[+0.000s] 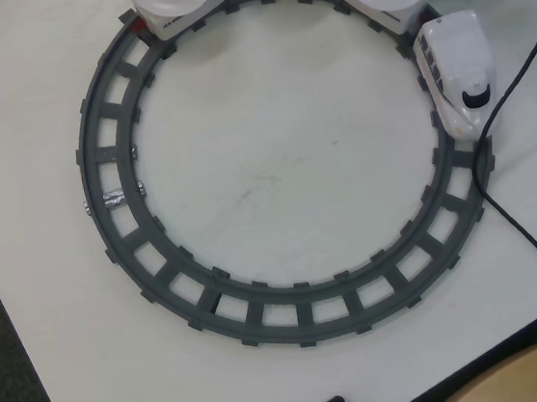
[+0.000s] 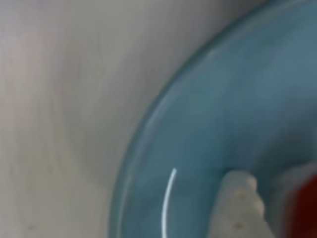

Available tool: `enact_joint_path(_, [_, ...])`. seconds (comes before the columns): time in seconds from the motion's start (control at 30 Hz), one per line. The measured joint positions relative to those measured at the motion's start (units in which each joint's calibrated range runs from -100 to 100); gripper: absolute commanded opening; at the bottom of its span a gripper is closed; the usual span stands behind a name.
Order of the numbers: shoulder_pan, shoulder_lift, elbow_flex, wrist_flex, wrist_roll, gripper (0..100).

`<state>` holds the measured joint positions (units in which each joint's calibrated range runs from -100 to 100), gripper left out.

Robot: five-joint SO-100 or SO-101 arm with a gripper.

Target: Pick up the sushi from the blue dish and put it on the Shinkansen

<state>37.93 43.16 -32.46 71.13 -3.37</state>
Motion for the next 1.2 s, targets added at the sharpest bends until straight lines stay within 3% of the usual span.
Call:
enact_joint_path(0.37, [4.41, -6.23, 5.31, 0.87, -1.78, 1])
enact_joint_path(0.63, [7.09, -32.25, 15.58, 5.34, -1.83, 1])
enact_joint_path(0.97, [-9.29, -65.77, 42.86, 5.07, -1.62, 1])
enact_joint_path(1.2, [-20.01, -71.33, 59.25, -4.2, -1.62, 1])
